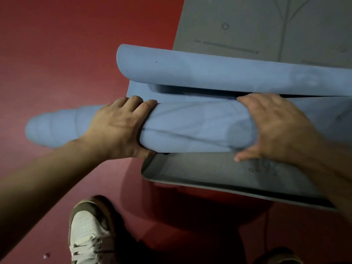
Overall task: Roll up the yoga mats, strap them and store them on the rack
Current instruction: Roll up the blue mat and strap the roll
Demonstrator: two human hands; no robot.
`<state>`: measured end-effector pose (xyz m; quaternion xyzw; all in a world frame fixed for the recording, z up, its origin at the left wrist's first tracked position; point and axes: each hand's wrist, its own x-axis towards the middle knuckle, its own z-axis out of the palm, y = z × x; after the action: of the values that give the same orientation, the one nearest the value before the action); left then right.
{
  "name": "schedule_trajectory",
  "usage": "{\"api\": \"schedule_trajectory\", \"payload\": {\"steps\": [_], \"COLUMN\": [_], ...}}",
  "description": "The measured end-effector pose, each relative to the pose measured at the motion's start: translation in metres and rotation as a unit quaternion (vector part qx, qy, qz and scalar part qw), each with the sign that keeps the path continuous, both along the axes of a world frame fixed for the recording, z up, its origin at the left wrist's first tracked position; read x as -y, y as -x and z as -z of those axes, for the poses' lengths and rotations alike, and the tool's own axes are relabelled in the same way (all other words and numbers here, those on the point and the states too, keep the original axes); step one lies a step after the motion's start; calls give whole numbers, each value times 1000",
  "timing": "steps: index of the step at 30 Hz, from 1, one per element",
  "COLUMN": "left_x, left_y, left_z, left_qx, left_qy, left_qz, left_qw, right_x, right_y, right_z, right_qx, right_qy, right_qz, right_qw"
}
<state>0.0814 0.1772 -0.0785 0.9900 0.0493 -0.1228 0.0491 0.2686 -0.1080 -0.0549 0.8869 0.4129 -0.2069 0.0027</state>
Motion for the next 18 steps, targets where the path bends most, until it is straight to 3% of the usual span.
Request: {"api": "schedule_trajectory", "payload": {"steps": [2, 11, 16, 18], "left_x": [-3, 5, 2, -3], "left_y": [-3, 19, 24, 27], "left_z": [-1, -11, -12, -12], "left_qx": [-3, -105, -134, -80], "left_qy": [7, 78, 137, 151], "left_qz": [6, 27, 1, -7], "left_qw": [1000, 991, 981, 985], "right_x": [-6, -4, 8, 14], "right_y": [-3, 16, 36, 33], "right_z": [-5, -26, -23, -18], "right_qx": [-16, -43, -95, -96], "right_qy": [62, 151, 150, 109], "right_qz": [-19, -77, -41, -18], "right_qw": [998, 985, 983, 989]}}
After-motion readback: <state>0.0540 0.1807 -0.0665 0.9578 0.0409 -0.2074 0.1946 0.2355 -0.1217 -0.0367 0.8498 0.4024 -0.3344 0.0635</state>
